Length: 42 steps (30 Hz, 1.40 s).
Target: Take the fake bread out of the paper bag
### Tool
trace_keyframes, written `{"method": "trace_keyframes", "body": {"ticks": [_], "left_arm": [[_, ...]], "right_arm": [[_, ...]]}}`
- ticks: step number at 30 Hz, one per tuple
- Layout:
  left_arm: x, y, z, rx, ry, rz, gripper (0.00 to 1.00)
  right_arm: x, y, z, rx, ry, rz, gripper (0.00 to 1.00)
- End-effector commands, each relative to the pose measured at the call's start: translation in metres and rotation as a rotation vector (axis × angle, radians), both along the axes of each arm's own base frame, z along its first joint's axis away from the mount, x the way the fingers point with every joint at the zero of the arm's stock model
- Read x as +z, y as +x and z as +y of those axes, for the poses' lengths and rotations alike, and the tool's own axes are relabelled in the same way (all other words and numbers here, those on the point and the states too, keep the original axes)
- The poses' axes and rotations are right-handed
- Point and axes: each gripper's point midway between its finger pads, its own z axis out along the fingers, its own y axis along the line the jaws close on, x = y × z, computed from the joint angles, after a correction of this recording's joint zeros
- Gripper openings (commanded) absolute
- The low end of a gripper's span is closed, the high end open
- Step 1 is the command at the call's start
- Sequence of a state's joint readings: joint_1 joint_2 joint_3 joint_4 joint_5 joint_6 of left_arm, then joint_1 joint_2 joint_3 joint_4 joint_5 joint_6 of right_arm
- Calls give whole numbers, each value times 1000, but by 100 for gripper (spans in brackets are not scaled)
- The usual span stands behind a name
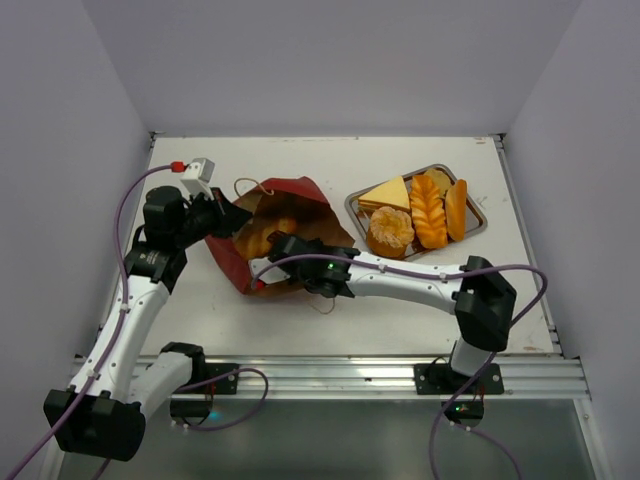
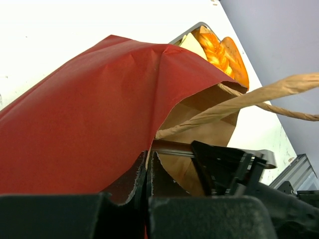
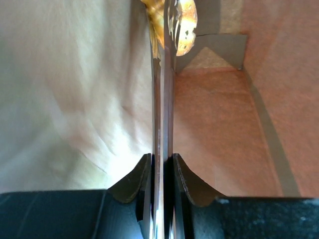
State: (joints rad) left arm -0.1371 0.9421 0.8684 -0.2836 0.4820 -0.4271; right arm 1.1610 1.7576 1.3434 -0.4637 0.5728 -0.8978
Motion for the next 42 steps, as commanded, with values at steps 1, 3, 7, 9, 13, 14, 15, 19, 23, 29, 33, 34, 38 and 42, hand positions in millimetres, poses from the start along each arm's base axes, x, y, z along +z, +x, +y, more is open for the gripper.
{"method": "trace_keyframes", "body": {"ticks": [1, 3, 7, 9, 13, 14, 15, 19, 23, 29, 33, 34, 38, 42], "left_arm": [[2, 6, 4, 27, 22, -46, 0], [-1, 8, 6, 38, 28, -40, 0], [-4, 12, 8, 58, 32, -34, 0], [-4, 14, 11, 73, 36, -34, 0], [0, 19, 15, 103, 46, -36, 0], [0, 19, 16, 111, 48, -34, 0], [0, 21, 18, 123, 51, -34, 0], [2, 27, 24, 176, 51, -21, 0], [6, 31, 29, 216, 43, -23, 0], [11, 35, 33, 252, 39, -24, 0], [9, 37, 34, 262, 43, -13, 0], [10, 37, 35, 267, 43, -14, 0], [12, 38, 39, 293, 41, -17, 0], [15, 38, 39, 297, 39, -21, 0]], "right_arm": [[35, -9, -11, 3, 106, 13, 4], [40, -11, -16, 6, 120, 23, 4], [53, -18, -30, 13, 147, 44, 4], [63, -22, -38, 26, 175, 54, 4], [73, -32, -61, 43, 188, 93, 4], [75, -33, -66, 40, 200, 102, 4], [85, -32, -76, 32, 230, 102, 4], [89, -49, -98, 69, 271, 186, 4], [94, -54, -117, 67, 305, 195, 4], [105, -72, -137, 84, 380, 231, 4], [137, -66, -158, 10, 513, 200, 4], [146, -62, -166, -26, 546, 181, 4], [158, -49, -205, -170, 598, 99, 3], [150, -36, -254, -373, 569, 15, 3]]}}
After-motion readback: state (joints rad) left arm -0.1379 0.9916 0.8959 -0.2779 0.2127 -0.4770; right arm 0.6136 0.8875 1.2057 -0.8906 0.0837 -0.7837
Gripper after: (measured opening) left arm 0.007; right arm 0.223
